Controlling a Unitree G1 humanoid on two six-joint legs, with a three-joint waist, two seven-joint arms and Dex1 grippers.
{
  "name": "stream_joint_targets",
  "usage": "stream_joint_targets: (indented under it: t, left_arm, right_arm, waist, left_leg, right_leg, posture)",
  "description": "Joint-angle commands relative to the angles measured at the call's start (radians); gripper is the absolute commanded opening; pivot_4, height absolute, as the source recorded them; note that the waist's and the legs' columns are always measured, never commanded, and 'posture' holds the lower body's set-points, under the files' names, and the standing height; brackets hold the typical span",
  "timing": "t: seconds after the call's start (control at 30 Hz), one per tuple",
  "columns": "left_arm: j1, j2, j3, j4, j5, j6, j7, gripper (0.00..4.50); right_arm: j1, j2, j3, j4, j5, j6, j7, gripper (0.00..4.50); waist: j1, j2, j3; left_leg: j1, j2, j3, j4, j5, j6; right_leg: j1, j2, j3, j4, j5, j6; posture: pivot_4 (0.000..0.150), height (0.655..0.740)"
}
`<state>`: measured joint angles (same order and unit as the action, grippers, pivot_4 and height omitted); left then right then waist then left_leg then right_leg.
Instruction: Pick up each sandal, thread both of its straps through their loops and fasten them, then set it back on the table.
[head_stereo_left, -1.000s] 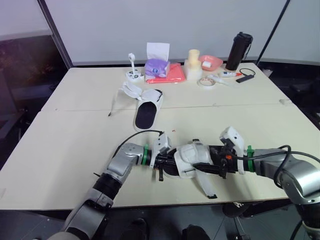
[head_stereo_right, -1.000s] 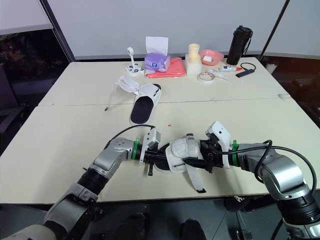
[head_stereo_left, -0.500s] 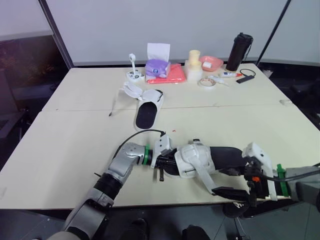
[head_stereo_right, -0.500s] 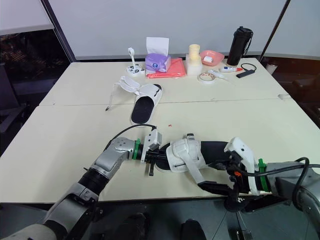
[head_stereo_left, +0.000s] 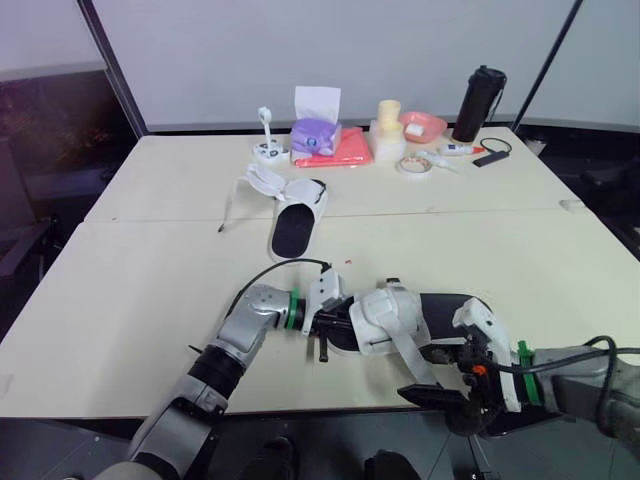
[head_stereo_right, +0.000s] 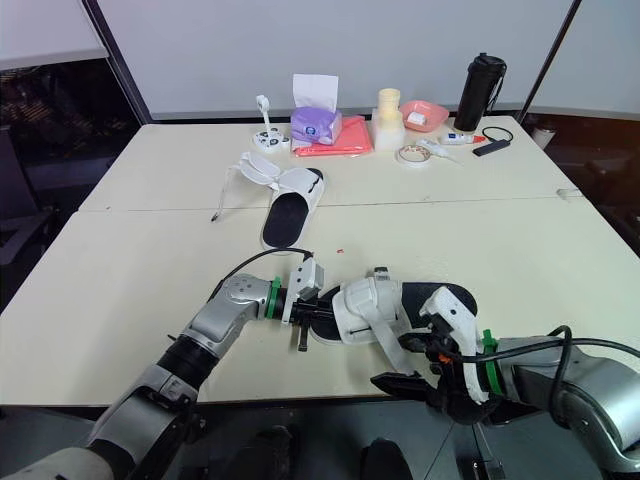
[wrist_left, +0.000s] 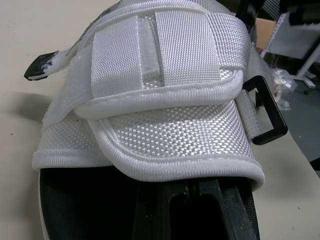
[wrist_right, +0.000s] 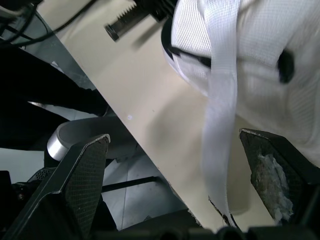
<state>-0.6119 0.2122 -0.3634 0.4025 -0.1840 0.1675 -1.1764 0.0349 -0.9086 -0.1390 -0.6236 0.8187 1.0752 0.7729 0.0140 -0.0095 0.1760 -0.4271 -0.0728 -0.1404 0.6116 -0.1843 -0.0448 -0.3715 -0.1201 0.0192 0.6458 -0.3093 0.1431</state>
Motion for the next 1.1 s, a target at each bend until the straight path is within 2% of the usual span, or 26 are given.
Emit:
stream_joint_targets:
  t: [0.03, 0.23, 0.37, 0.5, 0.6, 0.67, 0.83, 1.1]
  left_arm:
    - [0.017, 0.018, -0.006, 0.024, 0.045, 0.019, 0.034, 0.0]
    - [0.018, 0.016, -0.007, 0.023, 0.046, 0.021, 0.04, 0.0]
    - [0.024, 0.019, -0.023, 0.023, 0.062, 0.002, 0.038, 0.0]
    - [0.022, 0.016, -0.023, 0.03, 0.062, -0.002, 0.038, 0.0]
    - [0.023, 0.016, -0.024, 0.029, 0.063, -0.006, 0.037, 0.0]
    - [0.023, 0.016, -0.023, 0.03, 0.064, -0.008, 0.038, 0.0]
    - [0.025, 0.017, -0.021, 0.026, 0.065, -0.009, 0.042, 0.0]
    - [0.041, 0.027, -0.017, 0.007, 0.062, -0.003, 0.048, 0.0]
  right_arm:
    - [-0.017, 0.013, -0.006, 0.002, 0.008, -0.018, -0.004, 3.27]
    - [-0.043, 0.007, 0.002, 0.011, 0.011, -0.018, 0.001, 0.1]
    - [-0.123, 0.014, -0.019, -0.003, 0.085, 0.024, -0.005, 0.04]
    - [-0.242, 0.024, -0.061, 0.006, 0.237, 0.091, -0.022, 0.04]
    - [-0.413, 0.053, -0.08, 0.084, 0.398, 0.147, -0.072, 0.04]
    - [-0.505, 0.083, -0.061, 0.147, 0.446, 0.171, -0.109, 0.04]
    - [-0.614, 0.183, 0.004, 0.284, 0.424, 0.196, -0.164, 0.04]
    - [-0.583, 0.231, 0.091, 0.348, 0.357, 0.192, -0.117, 0.04]
  waist:
    - [0.0, 0.0, 0.0]
    - [0.0, 0.0, 0.0]
    - [0.0, 0.0, 0.0]
    - [0.001, 0.0, 0.0]
    - [-0.001, 0.0, 0.0]
    - [0.001, 0.0, 0.0]
    - [0.0, 0.0, 0.0]
    - [-0.001, 0.0, 0.0]
  left_leg:
    - [0.0, 0.0, 0.0, 0.0, 0.0, 0.0]
    - [0.0, 0.0, 0.0, 0.0, 0.0, 0.0]
    - [0.0, 0.0, 0.0, 0.0, 0.0, 0.0]
    - [0.0, 0.0, 0.0, 0.0, 0.0, 0.0]
    - [0.0, 0.0, 0.0, -0.001, 0.0, 0.0]
    - [0.0, 0.0, 0.0, -0.001, 0.0, 0.0]
    - [-0.002, 0.0, -0.001, -0.002, 0.0, 0.001]
    - [-0.002, -0.001, -0.001, -0.001, 0.0, 0.001]
  right_leg:
    - [0.0, 0.0, 0.0, 0.0, 0.0, 0.0]
    - [0.0, 0.0, 0.0, 0.0, 0.0, 0.0]
    - [0.0, 0.0, 0.0, 0.0, 0.0, 0.0]
    - [0.0, 0.0, 0.0, 0.0, 0.0, 0.0]
    - [0.0, 0.0, 0.0, -0.001, 0.0, -0.001]
    - [-0.001, 0.0, 0.0, -0.001, -0.001, -0.002]
    - [-0.002, -0.001, 0.0, -0.001, 0.0, -0.001]
    - [-0.002, 0.0, 0.0, -0.001, 0.001, 0.0]
  posture:
    - [0.15, 0.7344]
    - [0.15, 0.7344]
    - [0.15, 0.7344]
    - [0.15, 0.7344]
    - [0.15, 0.7344]
    - [0.15, 0.7344]
    - [0.15, 0.7344]
    - [0.15, 0.7344]
